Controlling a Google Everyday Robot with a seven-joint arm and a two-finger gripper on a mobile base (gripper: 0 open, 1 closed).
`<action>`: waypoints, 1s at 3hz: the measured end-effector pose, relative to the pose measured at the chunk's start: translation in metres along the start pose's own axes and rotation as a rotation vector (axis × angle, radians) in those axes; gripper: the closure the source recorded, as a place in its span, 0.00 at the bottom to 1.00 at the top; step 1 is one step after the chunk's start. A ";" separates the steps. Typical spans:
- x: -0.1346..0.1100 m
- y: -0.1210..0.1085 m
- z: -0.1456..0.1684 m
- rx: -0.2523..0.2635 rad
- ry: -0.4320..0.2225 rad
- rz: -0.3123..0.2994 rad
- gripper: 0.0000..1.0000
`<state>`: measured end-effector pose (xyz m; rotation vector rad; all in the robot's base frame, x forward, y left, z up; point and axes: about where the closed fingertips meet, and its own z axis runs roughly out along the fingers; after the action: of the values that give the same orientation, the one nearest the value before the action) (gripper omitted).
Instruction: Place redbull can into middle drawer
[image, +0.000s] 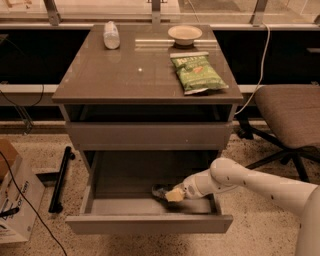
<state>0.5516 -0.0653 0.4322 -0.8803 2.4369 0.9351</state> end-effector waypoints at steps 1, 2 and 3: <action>0.000 0.001 0.002 -0.003 0.002 0.000 0.35; 0.001 0.002 0.004 -0.007 0.004 -0.001 0.11; 0.001 0.003 0.005 -0.010 0.005 -0.001 0.00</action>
Offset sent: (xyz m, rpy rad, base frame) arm -0.0008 0.0016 -0.0009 0.0011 0.0020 0.0026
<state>0.5490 -0.0602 0.4293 -0.8882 2.4381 0.9463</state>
